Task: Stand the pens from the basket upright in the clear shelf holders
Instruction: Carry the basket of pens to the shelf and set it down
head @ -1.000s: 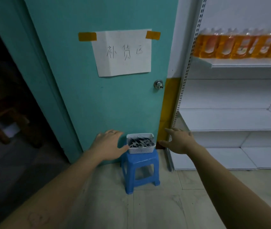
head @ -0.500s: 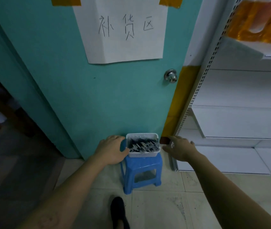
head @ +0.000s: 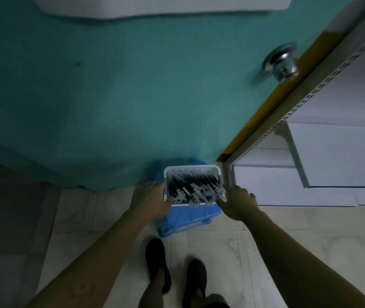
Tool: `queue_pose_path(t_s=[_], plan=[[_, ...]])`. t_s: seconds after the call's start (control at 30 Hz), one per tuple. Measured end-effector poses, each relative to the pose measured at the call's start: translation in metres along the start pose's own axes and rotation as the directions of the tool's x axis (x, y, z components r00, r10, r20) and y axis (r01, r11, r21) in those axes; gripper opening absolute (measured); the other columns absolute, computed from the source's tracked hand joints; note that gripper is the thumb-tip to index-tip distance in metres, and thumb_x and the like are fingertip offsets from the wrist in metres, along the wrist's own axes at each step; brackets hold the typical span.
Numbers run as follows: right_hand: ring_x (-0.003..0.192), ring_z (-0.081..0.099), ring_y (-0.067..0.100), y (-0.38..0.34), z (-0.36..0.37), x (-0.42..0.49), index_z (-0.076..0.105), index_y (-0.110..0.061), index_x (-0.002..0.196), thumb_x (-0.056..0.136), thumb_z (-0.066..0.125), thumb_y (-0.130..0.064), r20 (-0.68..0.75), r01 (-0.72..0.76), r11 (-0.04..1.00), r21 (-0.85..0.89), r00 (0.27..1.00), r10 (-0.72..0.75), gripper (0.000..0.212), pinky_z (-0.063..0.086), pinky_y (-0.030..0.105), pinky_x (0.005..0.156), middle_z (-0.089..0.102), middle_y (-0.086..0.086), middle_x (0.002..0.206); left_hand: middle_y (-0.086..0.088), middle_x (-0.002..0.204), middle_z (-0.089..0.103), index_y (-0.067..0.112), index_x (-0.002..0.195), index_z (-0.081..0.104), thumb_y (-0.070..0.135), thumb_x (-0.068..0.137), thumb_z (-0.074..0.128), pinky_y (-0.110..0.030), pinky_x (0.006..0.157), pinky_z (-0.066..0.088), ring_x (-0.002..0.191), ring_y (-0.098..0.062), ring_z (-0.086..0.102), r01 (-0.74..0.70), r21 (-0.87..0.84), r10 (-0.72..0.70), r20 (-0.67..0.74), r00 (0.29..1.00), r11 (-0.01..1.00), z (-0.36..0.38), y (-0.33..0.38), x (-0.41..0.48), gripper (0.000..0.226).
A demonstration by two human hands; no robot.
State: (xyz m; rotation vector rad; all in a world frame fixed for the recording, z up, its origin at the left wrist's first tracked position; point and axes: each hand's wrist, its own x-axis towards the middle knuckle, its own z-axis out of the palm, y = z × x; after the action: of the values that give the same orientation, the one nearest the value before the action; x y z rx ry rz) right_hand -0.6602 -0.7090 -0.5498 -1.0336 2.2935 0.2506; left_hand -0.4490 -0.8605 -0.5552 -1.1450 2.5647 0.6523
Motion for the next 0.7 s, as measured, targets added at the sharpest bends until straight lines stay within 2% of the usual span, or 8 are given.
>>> queue_pose_path(t_s=[0.17, 0.3, 0.4, 0.47, 0.53, 0.6, 0.67, 0.7], plan=[[0.126, 0.049, 0.03, 0.006, 0.024, 0.064, 0.03, -0.026, 0.145, 0.091, 0.049, -0.056, 0.036, -0.026, 0.996, 0.091, 0.999, 0.023, 0.065, 0.037, 0.054, 0.106, 0.049, 0.008, 0.141, -0.007, 0.13, 0.053, 0.018, 0.135, 0.042, 0.049, 0.093, 0.046, -0.04, 0.093, 0.046, 0.117, -0.028, 0.051, 0.132, -0.1, -0.121, 0.107, 0.987, 0.986, 0.042, -0.01, 0.049, 0.052], [0.111, 0.06, 0.033, 0.017, 0.032, 0.119, 0.027, -0.021, 0.145, 0.09, 0.054, -0.052, 0.116, -0.076, 0.959, 0.273, 0.992, 0.046, 0.068, 0.051, 0.053, 0.093, 0.055, 0.013, 0.131, -0.016, 0.134, 0.047, 0.009, 0.142, 0.032, 0.047, 0.095, 0.047, -0.042, 0.09, 0.047, 0.116, -0.032, 0.051, 0.279, -0.237, -0.233, 0.204, 0.951, 0.931, 0.075, -0.005, 0.084, 0.063], [0.107, 0.061, 0.033, 0.03, 0.042, 0.151, 0.032, -0.013, 0.142, 0.091, 0.057, -0.045, 0.183, -0.169, 0.887, 0.43, 0.978, 0.098, 0.065, 0.054, 0.048, 0.09, 0.057, 0.017, 0.126, -0.015, 0.14, 0.047, 0.011, 0.146, 0.028, 0.044, 0.094, 0.052, -0.042, 0.092, 0.049, 0.116, -0.031, 0.054, 0.417, -0.518, -0.321, 0.268, 0.908, 0.747, 0.098, -0.002, 0.109, 0.066], [0.11, 0.06, 0.032, 0.04, 0.051, 0.165, 0.034, -0.01, 0.142, 0.092, 0.057, -0.043, 0.262, -0.249, 0.808, 0.534, 0.957, 0.122, 0.064, 0.052, 0.045, 0.093, 0.057, 0.017, 0.128, -0.015, 0.144, 0.044, 0.011, 0.148, 0.025, 0.046, 0.092, 0.054, -0.044, 0.097, 0.049, 0.12, -0.032, 0.053, 0.554, -0.608, -0.421, 0.363, 0.831, 0.569, 0.115, -0.001, 0.122, 0.072], [0.122, 0.053, 0.032, 0.05, 0.06, 0.174, 0.029, -0.007, 0.147, 0.094, 0.056, -0.043, 0.345, -0.343, 0.694, 0.634, 0.928, 0.143, 0.07, 0.046, 0.043, 0.099, 0.05, 0.018, 0.139, -0.012, 0.134, 0.051, 0.008, 0.144, 0.03, 0.048, 0.092, 0.054, -0.037, 0.086, 0.052, 0.107, -0.028, 0.059, 0.655, -0.628, -0.5, 0.442, 0.745, 0.421, 0.131, 0.0, 0.135, 0.07], [0.129, 0.047, 0.032, 0.054, 0.066, 0.181, 0.024, -0.005, 0.15, 0.095, 0.055, -0.042, 0.395, -0.386, 0.619, 0.684, 0.909, 0.13, 0.073, 0.041, 0.046, 0.106, 0.042, 0.018, 0.146, -0.007, 0.106, 0.058, 0.01, 0.125, 0.043, 0.047, 0.093, 0.053, -0.026, 0.059, 0.048, 0.079, -0.017, 0.059, 0.673, -0.652, -0.552, 0.437, 0.71, 0.349, 0.142, 0.002, 0.143, 0.05], [0.121, 0.054, 0.031, 0.055, 0.069, 0.188, 0.03, -0.005, 0.147, 0.096, 0.055, -0.039, 0.396, -0.368, 0.617, 0.695, 0.913, 0.099, 0.066, 0.045, 0.046, 0.103, 0.05, 0.018, 0.138, -0.006, 0.099, 0.056, 0.013, 0.11, 0.044, 0.043, 0.092, 0.055, -0.022, 0.045, 0.042, 0.069, -0.011, 0.054, 0.68, -0.668, -0.604, 0.418, 0.679, 0.302, 0.15, 0.003, 0.151, 0.037], [0.114, 0.058, 0.029, 0.055, 0.071, 0.191, 0.035, -0.006, 0.143, 0.096, 0.055, -0.037, 0.383, -0.349, 0.626, 0.697, 0.92, 0.086, 0.06, 0.048, 0.045, 0.099, 0.055, 0.017, 0.131, -0.007, 0.102, 0.056, 0.011, 0.111, 0.044, 0.041, 0.092, 0.056, -0.022, 0.042, 0.041, 0.069, -0.012, 0.054, 0.691, -0.662, -0.618, 0.421, 0.664, 0.291, 0.153, 0.003, 0.153, 0.038]])
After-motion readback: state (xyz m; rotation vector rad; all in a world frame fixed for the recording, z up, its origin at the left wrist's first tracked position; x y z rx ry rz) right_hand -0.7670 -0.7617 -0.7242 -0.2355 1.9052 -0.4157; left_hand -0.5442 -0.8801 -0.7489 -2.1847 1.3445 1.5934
